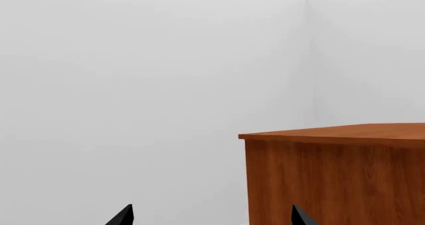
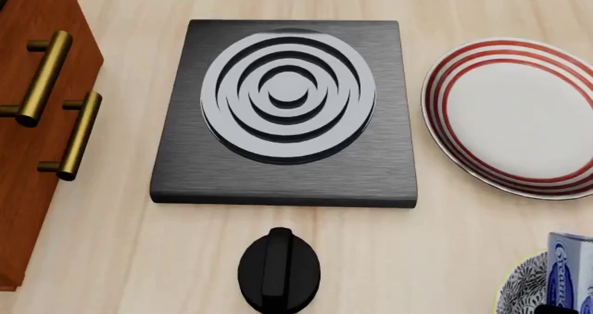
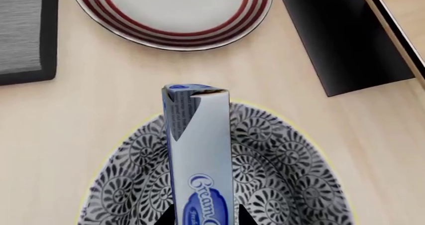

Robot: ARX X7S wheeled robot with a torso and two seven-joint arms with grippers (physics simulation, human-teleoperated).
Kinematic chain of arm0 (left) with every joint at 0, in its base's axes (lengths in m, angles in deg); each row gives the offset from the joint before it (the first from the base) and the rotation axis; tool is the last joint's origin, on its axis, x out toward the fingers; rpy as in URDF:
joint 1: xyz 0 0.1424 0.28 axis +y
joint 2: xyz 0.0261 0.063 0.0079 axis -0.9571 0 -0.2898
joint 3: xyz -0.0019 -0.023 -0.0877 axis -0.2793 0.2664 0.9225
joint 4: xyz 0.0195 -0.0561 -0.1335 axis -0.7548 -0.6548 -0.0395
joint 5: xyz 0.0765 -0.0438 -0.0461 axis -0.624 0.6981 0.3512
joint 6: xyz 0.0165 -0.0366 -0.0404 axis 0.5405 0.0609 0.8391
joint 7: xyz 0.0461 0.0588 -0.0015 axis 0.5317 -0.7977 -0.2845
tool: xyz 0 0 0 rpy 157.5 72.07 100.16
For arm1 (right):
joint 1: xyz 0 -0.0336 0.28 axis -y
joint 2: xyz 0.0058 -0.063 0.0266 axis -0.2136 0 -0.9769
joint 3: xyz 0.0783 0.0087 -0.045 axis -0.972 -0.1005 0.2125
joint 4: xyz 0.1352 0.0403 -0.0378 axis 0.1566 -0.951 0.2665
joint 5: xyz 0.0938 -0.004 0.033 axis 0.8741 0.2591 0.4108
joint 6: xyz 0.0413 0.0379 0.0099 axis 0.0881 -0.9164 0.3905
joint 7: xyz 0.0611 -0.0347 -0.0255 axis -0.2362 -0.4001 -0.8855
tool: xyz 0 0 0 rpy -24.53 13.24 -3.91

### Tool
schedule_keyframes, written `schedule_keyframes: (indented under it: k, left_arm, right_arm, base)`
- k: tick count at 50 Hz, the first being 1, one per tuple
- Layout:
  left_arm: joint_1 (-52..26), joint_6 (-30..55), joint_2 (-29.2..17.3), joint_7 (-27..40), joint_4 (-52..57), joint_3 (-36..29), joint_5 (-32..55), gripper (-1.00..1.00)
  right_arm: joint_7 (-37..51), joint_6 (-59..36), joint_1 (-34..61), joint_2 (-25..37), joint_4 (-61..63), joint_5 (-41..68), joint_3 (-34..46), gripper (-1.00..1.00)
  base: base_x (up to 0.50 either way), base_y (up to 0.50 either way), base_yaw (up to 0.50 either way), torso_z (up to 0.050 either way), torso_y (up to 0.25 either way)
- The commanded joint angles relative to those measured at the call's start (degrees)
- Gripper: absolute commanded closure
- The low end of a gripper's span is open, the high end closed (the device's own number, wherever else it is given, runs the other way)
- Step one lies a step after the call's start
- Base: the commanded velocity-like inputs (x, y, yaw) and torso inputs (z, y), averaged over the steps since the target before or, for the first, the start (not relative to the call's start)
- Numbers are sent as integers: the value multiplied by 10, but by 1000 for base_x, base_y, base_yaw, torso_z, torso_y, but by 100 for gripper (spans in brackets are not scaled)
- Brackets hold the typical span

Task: Pick up the cream cheese and put it in the bowl.

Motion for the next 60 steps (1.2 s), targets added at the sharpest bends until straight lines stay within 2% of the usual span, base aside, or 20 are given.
schedule_keyframes:
  k: [1,36,41,42,60]
  left_arm:
    - [0,0,0,0,0,-1,-2,-100]
    - [0,4,-1,0,2,-2,-4,-100]
    - [0,3,0,1,1,-2,-4,-100]
    - [-1,3,0,0,1,-2,-3,-100]
    - [-1,4,0,1,2,-1,-4,-100]
  right_arm:
    - [-4,0,17,-3,-5,-18,-6,100]
    - [-25,16,-3,-15,-26,-22,0,100]
    - [-20,-4,2,-19,-29,-26,0,100]
    - [-18,1,2,-18,-28,-24,-1,-100]
    - [29,-61,64,20,41,1,-45,-100]
  base:
    - [0,0,0,0,0]
    - [0,0,0,0,0]
    - [0,0,1,0,0]
    - [0,0,0,0,0]
    - [0,0,0,0,0]
